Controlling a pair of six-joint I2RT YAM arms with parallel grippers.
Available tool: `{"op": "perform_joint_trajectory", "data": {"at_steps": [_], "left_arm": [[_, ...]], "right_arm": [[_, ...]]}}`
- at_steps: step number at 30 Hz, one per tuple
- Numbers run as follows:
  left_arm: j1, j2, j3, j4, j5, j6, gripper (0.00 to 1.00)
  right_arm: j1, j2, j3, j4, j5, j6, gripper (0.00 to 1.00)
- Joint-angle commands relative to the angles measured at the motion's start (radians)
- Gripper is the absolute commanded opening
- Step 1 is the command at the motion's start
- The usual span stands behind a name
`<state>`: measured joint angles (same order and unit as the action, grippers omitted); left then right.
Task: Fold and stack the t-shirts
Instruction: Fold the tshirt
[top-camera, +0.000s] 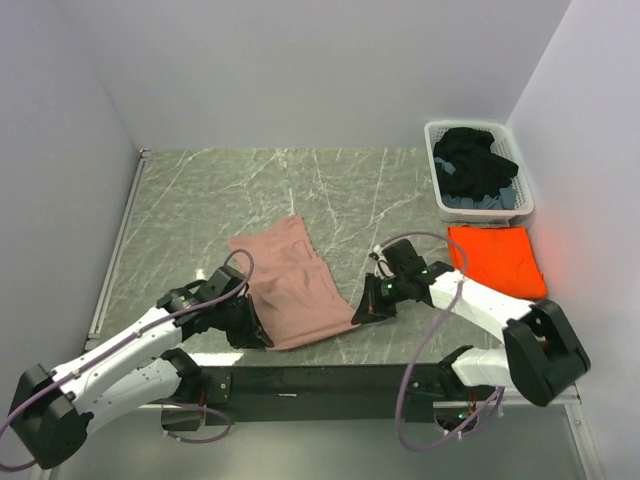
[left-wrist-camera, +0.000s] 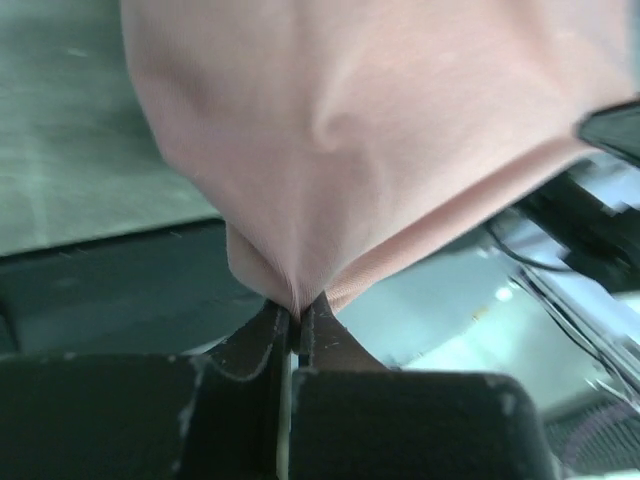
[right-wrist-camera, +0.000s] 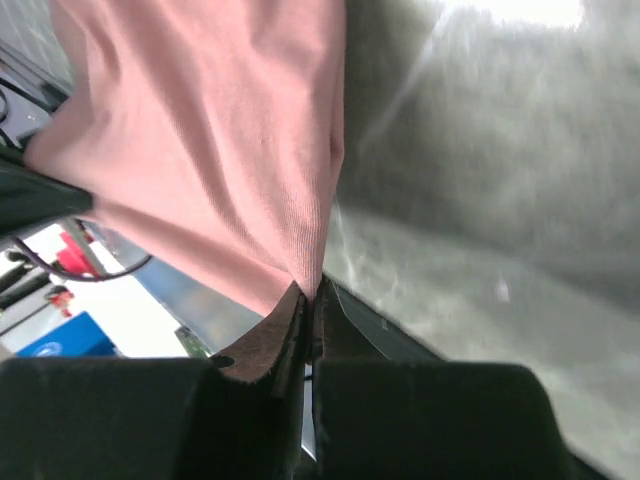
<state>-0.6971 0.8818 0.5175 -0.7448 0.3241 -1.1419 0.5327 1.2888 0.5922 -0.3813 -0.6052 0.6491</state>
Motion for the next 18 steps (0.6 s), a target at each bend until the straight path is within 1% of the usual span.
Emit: {"op": "perform_joint_trajectory", "data": {"at_steps": [1,2,3,4,5,6,7,8,9,10,11,12,14,15,18], "left_arm": [[0.016,-0.015,0.079,-0.131,0.041,0.019,0.01],[0.045,0.000,0.110,-0.128,0.044,0.033,0.01],[0.062,0.018,0.125,-0.130,0.044,0.053,0.01],[0.079,0.060,0.142,-0.133,0.030,0.100,0.01],[0.125,0.080,0.176,-0.143,0.024,0.126,0.01],[0.151,0.106,0.193,-0.149,0.017,0.174,0.01],[0.180,0.117,0.208,-0.149,0.007,0.197,0.01],[0.239,0.124,0.234,-0.146,0.009,0.220,0.01],[0.272,0.134,0.245,-0.145,0.012,0.260,0.01],[0.303,0.150,0.268,-0.143,0.009,0.280,0.01],[0.361,0.160,0.277,-0.142,0.006,0.298,0.01],[0.384,0.173,0.288,-0.137,0.007,0.327,0.01],[0.435,0.189,0.317,-0.120,0.009,0.346,0.01],[0.450,0.198,0.326,-0.107,0.009,0.364,0.01],[0.521,0.243,0.358,-0.073,0.032,0.396,0.01]], "right_arm": [[-0.013,-0.075,0.078,-0.252,0.120,-0.101,0.00],[-0.014,-0.072,0.110,-0.267,0.136,-0.109,0.00],[-0.014,-0.065,0.182,-0.284,0.149,-0.121,0.00],[-0.017,-0.054,0.222,-0.315,0.160,-0.131,0.00],[-0.019,-0.028,0.260,-0.329,0.168,-0.138,0.00],[-0.020,-0.013,0.338,-0.355,0.189,-0.153,0.00],[-0.019,0.006,0.378,-0.364,0.194,-0.161,0.00],[-0.022,0.044,0.417,-0.372,0.196,-0.169,0.00],[-0.022,0.064,0.490,-0.381,0.196,-0.178,0.00],[-0.022,0.105,0.526,-0.393,0.193,-0.183,0.00],[-0.022,0.127,0.559,-0.395,0.190,-0.186,0.00],[-0.022,0.147,0.622,-0.396,0.185,-0.190,0.00],[-0.020,0.214,0.681,-0.401,0.176,-0.195,0.00],[-0.020,0.239,0.742,-0.404,0.170,-0.200,0.00],[-0.022,0.329,0.856,-0.404,0.151,-0.206,0.00]]}}
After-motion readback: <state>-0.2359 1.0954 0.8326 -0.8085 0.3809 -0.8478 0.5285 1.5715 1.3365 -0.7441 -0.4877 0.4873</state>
